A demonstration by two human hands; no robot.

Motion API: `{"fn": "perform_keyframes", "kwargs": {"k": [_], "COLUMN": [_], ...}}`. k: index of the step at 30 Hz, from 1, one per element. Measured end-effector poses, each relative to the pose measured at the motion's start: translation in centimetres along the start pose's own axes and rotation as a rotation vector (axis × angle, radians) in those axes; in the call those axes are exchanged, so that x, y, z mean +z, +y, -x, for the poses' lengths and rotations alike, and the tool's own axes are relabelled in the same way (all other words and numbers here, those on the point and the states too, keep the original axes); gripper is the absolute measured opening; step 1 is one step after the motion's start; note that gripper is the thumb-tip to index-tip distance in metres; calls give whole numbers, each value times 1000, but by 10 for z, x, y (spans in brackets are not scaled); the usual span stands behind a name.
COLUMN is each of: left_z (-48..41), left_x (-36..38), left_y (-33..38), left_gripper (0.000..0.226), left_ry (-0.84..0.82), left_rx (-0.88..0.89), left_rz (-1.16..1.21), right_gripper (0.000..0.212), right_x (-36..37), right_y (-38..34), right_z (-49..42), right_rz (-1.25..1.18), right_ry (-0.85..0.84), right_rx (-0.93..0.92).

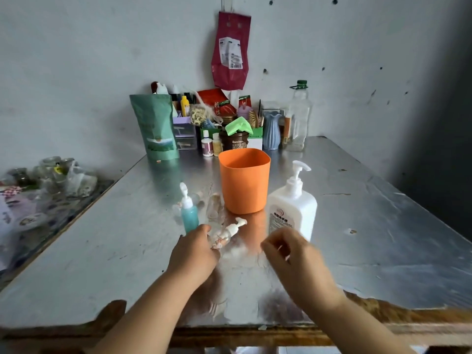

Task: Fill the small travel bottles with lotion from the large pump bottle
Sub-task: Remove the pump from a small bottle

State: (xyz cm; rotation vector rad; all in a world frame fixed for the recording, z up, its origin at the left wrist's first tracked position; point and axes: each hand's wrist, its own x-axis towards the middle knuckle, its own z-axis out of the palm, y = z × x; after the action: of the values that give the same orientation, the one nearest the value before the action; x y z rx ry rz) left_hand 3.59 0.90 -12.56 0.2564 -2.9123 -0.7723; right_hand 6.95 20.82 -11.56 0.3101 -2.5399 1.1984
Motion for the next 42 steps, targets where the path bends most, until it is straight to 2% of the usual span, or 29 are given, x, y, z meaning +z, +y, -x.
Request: {"fn": "perform_keyframes", "kwargs": {"k": [3,8,12,17,18,21,24,27,30,33,37,42], "left_z": [6,6,5,3,2,3,1,0,2,2,2,2], "left_x": [-2,10,18,22,23,21,23,24,22,23,23,24], "left_y": [-6,-9,-13,-19,-20,-19,-21,-21,-19,-20,-17,-18], "left_gripper": [44,34,34,30,27,25,14,12,25,20,31,25], "left_ry": [21,69,46,-12,-15,-9,-17,8,-6,-1,14,5], "left_rx": [51,231,294,262,268,297,303,318,337,342,332,316], "left_rz": [191,325,447,618,627,619,616,586,632,619,640,672], "right_gripper": [14,33,41,28,19,52,50,60,62,59,88,72], "right_x": [20,43,52,57,57,60,59,59,60,60,68,66], "right_y": [-7,-33,-43,-45,-45,-42,-40,-39,-38,-35,-31,-31], "right_z": [-9,-41,-57,-69,-70,-70,-71,-69,-68,-69,-68,-65], "right_rz": [-24,-227,-140,-77,-108,-222,-323,-337,-295,-366,-370,-481], "right_ry": [-165,-157,-108,-199,-218,-190,-228,-257,-174,-194,-168,-188], "right_rx": [98,246,207,15,21,70,58,47,54,75,117,165]}}
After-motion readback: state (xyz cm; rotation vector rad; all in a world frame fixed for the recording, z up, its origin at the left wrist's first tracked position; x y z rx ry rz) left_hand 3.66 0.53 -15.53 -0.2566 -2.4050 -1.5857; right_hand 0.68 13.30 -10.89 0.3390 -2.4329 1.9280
